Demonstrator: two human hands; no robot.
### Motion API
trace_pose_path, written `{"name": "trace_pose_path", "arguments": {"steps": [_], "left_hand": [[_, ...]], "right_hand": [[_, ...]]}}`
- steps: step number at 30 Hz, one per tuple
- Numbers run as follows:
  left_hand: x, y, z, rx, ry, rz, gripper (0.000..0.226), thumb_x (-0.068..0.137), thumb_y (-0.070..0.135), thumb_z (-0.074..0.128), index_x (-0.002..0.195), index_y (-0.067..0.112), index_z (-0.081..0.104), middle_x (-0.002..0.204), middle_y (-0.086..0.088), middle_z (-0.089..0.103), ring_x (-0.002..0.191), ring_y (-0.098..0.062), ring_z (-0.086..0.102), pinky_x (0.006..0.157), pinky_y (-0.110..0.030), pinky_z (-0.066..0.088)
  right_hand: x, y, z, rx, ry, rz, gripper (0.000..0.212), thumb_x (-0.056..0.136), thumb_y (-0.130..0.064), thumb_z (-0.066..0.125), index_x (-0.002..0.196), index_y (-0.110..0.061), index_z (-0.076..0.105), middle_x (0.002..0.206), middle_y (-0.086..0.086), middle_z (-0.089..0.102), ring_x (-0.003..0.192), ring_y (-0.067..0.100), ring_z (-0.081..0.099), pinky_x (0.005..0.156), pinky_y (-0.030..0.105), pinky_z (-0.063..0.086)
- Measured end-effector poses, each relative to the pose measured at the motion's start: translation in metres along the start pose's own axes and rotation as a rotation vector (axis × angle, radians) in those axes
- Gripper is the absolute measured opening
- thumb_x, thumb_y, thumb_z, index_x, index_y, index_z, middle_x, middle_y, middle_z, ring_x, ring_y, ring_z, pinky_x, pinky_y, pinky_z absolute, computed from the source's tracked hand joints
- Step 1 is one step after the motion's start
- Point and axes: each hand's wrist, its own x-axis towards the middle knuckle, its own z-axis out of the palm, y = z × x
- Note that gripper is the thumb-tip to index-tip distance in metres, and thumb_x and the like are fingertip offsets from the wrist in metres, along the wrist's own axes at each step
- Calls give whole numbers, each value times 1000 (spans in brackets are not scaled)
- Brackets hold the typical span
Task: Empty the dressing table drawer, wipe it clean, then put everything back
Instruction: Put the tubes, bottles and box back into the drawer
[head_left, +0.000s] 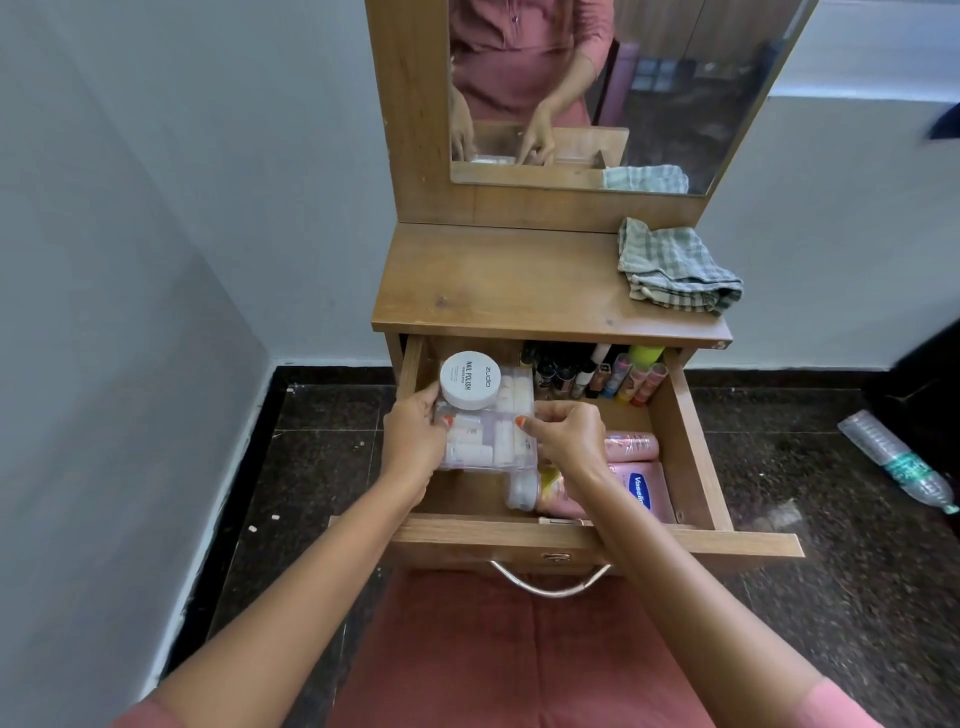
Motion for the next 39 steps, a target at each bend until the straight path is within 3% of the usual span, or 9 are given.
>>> {"name": "trace_pose_path", "arguments": {"steps": [6,10,14,22,28,32,39], "left_hand": [[15,-6,7,95,52,-8,52,90,-6,45,137,15,38,138,-8,48,124,-24,48,96,-32,45],[18,-3,10,206,58,18,53,89,-7,43,137,14,38,136,-9,49,121,-24,48,88,-24,43],[20,1,14,256,57,13,53,89,-8,40,138,14,36,133,-8,50,115,-24,50,83,-23,41],[27,-2,18,285,-19,-80,58,85,-12,39,139,10,33,134,-13,49,115,-30,51,94,-37,47],[27,-3,20,307,-53,-123,57,86,-12,38,140,8,31,136,-14,46,119,-29,47,90,-31,43],[27,-4,20,341,-62,-121,58,86,-11,38,140,8,29,135,-14,47,118,-30,48,88,-30,43],[26,-4,21,320,-107,-148,57,86,-11,39,139,8,30,135,-13,46,115,-29,49,83,-29,44]], "right_hand": [[11,-6,10,-56,-29,-18,17,79,-5,69,95,1,68,66,-6,56,77,15,58,65,30,51],[19,-5,16,-100,-41,-4,22,79,-4,69,98,5,65,81,3,58,81,13,54,70,28,48],[27,-2,21,-145,-47,14,21,79,-6,70,96,5,65,96,14,66,82,15,55,66,24,42],[37,7,29,-244,-55,34,22,78,-6,71,94,7,63,105,19,64,85,22,58,67,28,49],[37,4,29,-287,-65,27,23,78,-3,70,93,11,61,99,18,62,88,26,61,78,38,54],[36,4,29,-311,-75,23,16,79,-1,68,89,10,61,89,11,53,80,19,51,78,38,52],[36,7,29,-351,-87,-10,22,80,-5,68,94,10,60,90,11,53,84,23,54,79,38,51]]}}
